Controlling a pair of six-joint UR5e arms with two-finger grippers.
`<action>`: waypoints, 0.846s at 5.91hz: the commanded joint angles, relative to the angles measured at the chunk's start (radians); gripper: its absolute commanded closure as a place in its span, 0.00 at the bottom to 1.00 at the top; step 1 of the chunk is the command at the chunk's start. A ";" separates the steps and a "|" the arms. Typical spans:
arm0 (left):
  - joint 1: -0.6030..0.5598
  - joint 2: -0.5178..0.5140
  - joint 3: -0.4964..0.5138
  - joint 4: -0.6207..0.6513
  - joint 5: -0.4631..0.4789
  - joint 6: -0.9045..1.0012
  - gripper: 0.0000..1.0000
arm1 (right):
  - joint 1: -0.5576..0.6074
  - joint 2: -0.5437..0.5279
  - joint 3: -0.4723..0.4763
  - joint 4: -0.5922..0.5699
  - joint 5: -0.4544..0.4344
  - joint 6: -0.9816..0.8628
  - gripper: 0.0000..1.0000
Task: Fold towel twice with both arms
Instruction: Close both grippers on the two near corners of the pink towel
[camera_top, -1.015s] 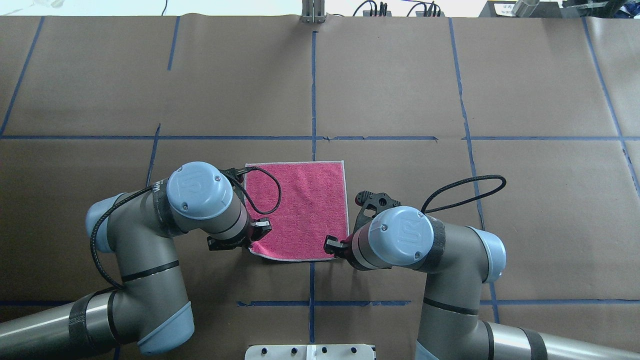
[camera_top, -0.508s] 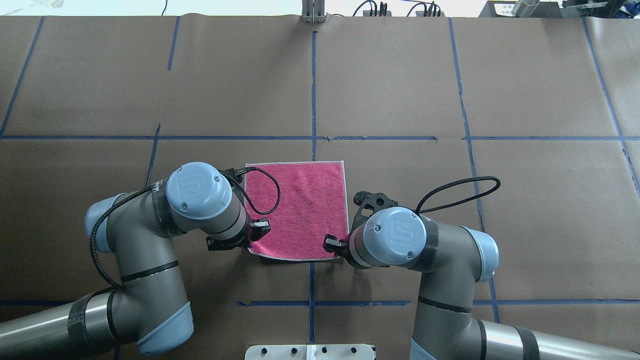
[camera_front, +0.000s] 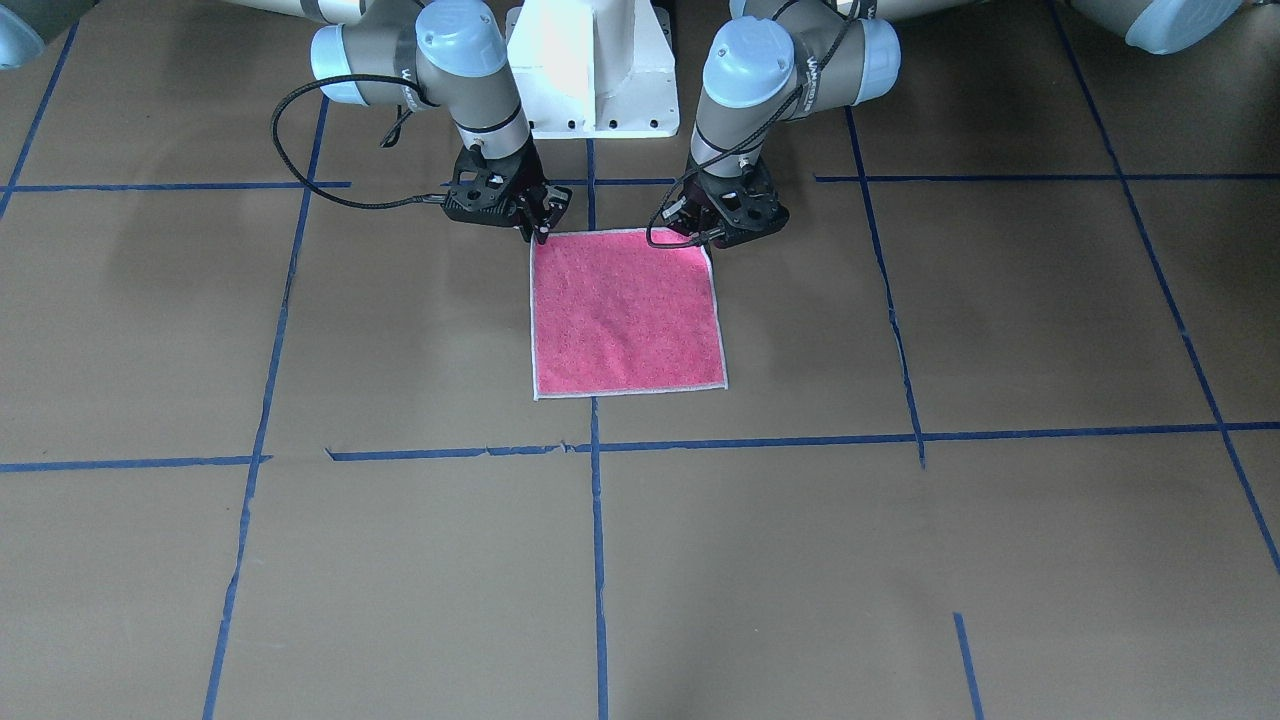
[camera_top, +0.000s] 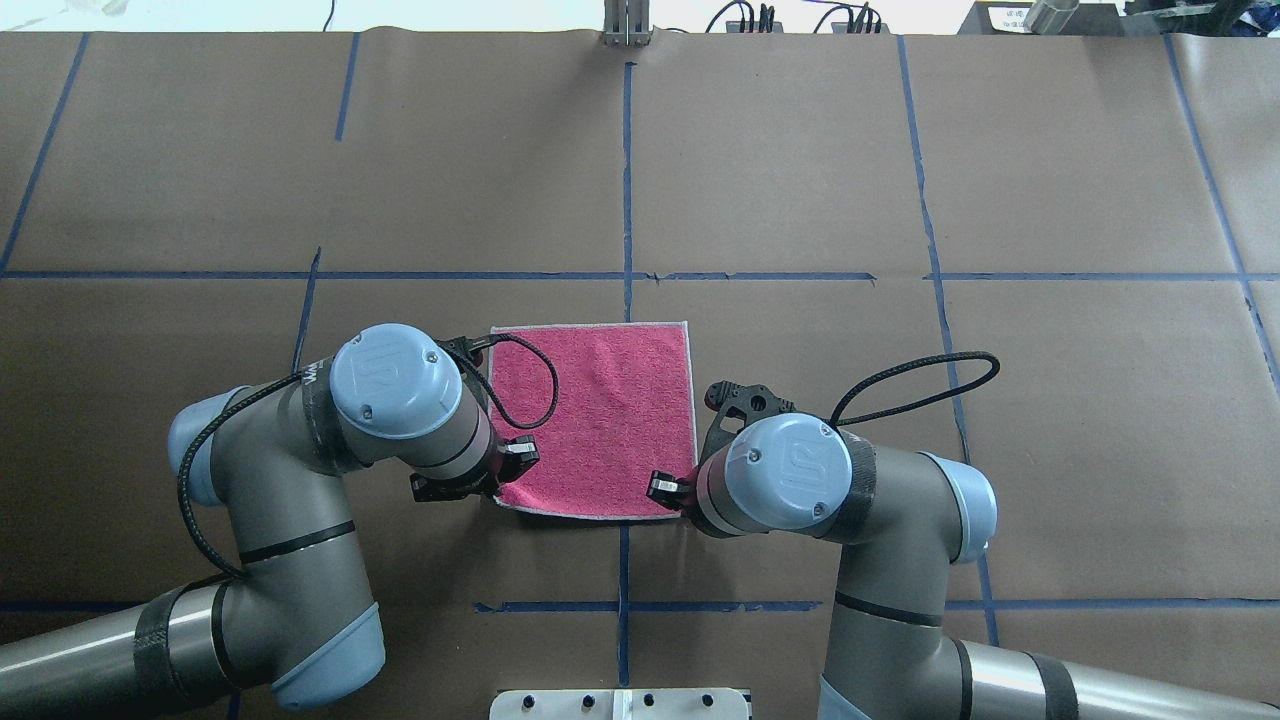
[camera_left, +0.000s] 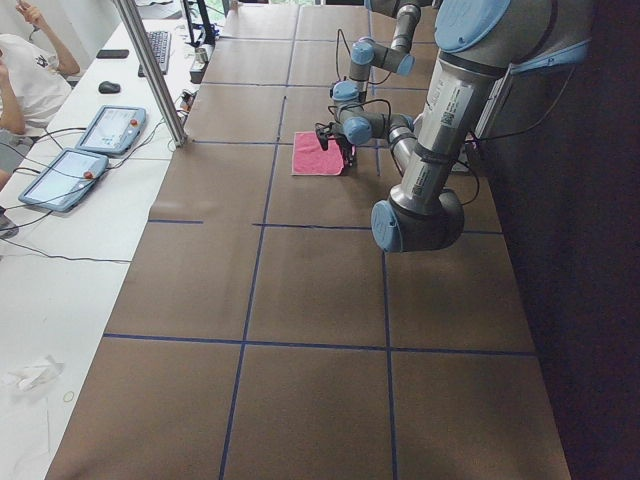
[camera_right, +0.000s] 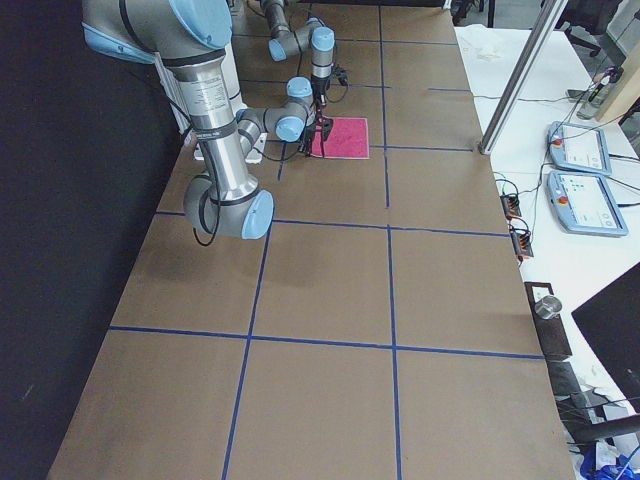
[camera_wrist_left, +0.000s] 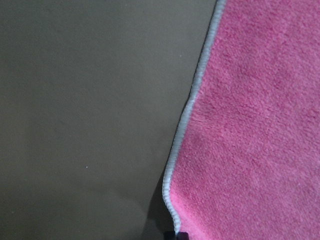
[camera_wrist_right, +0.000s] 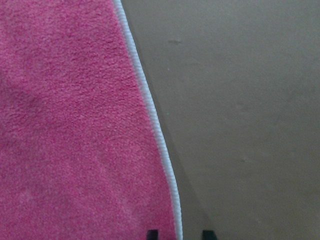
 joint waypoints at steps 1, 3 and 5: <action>0.001 -0.001 0.001 -0.001 0.000 -0.002 0.98 | 0.001 -0.001 0.003 -0.001 0.000 0.000 0.91; -0.020 -0.008 -0.003 -0.001 -0.002 0.003 0.98 | 0.037 0.013 0.014 0.013 0.002 -0.002 0.97; -0.068 -0.010 0.014 -0.038 -0.003 0.008 0.98 | 0.086 0.023 0.010 0.013 0.000 -0.008 0.97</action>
